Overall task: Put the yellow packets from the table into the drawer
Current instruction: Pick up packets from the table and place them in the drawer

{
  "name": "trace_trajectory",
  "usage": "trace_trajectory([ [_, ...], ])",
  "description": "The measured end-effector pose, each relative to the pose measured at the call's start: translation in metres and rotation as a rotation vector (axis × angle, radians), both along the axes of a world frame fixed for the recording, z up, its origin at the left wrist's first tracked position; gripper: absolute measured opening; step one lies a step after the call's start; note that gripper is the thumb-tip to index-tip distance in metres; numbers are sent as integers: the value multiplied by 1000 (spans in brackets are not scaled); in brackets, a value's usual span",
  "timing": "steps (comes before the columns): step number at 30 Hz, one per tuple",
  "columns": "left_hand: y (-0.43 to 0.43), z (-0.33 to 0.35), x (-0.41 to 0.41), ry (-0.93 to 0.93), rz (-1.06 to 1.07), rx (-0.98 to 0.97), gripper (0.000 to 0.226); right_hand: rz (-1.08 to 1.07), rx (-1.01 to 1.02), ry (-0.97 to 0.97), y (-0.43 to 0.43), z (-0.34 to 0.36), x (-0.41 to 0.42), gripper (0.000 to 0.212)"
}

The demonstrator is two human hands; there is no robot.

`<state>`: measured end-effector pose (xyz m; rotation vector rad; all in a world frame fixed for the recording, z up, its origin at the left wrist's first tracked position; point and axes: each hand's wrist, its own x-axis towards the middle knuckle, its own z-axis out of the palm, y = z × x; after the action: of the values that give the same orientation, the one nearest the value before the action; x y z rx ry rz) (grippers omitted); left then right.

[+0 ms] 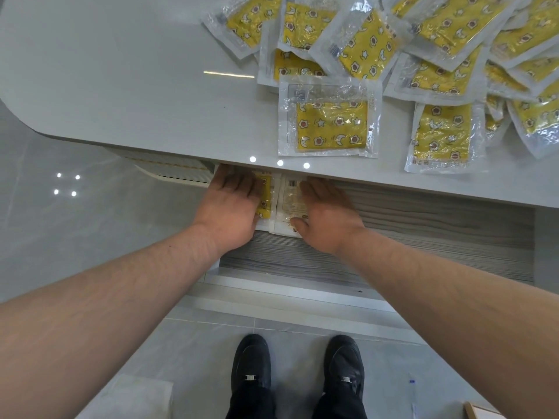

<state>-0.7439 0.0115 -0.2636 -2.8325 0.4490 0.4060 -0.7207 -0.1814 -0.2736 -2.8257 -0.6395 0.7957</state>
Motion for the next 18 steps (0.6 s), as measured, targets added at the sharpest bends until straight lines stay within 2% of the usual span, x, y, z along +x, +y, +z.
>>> trace_trajectory([
  [4,-3,20,-1,22,127,-244,42,-45,66,59,5,22,-4,60],
  [8,-1,63,-5,161,524,-701,32,-155,158,187,6,70,-10,43],
  [10,6,87,-12,239,664,-876,31,-165,183,242,4,100,-15,41],
  [14,22,151,-26,248,800,-1037,13,-235,255,240,4,170,-18,42],
  [18,29,218,-35,179,878,-1072,21,-363,340,213,5,233,-17,34],
])
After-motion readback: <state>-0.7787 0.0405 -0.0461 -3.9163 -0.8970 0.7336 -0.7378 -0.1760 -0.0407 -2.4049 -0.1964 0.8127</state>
